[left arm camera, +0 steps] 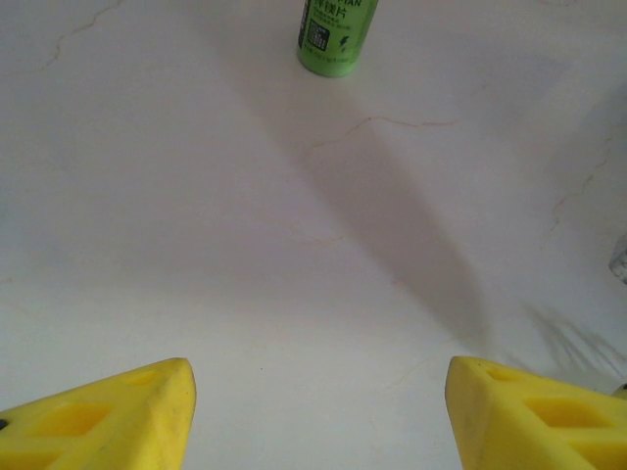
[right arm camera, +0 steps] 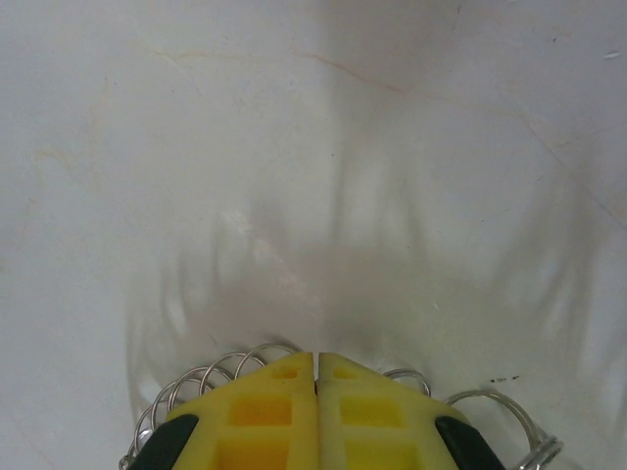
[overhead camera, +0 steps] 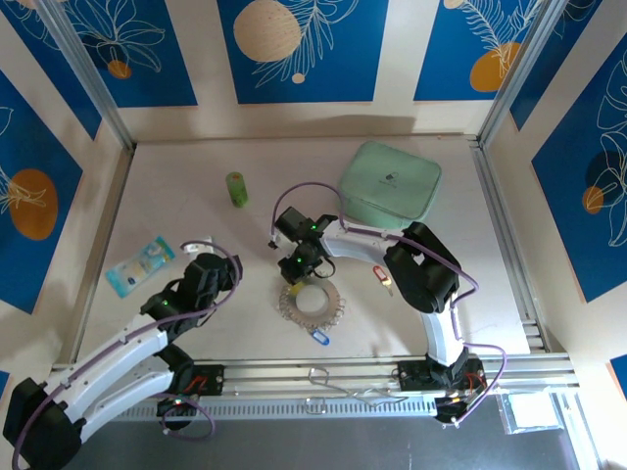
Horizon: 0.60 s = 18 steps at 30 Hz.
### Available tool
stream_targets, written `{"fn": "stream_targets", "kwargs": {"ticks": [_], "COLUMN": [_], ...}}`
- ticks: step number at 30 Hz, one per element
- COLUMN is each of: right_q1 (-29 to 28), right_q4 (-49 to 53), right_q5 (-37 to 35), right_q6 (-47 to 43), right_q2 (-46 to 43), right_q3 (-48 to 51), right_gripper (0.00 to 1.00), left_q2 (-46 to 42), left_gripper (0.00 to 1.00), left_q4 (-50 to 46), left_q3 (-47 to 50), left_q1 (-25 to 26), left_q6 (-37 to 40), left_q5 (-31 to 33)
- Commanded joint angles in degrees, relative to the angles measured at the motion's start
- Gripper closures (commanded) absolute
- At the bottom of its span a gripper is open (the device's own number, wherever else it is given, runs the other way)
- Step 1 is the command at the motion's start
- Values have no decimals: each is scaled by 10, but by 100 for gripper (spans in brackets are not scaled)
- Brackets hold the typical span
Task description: Put the keys on the keyring
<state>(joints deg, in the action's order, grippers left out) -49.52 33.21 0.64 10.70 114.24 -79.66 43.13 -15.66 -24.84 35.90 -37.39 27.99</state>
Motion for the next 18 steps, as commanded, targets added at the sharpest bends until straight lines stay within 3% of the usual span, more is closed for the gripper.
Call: {"fn": "stream_targets", "kwargs": {"ticks": [1, 18], "right_q1": [1, 4], "right_q4": [20, 58], "right_q5": [24, 5], "right_q6": [2, 6], "right_q2": [11, 29], "right_q3": [-18, -51], "right_gripper": [100, 82], "left_q2": [-11, -12], "left_gripper": [33, 33], "left_q4": [3, -10], "left_q3": [8, 6], "left_q1": [2, 2], "left_q6": [1, -3], "left_q5": [21, 12]}}
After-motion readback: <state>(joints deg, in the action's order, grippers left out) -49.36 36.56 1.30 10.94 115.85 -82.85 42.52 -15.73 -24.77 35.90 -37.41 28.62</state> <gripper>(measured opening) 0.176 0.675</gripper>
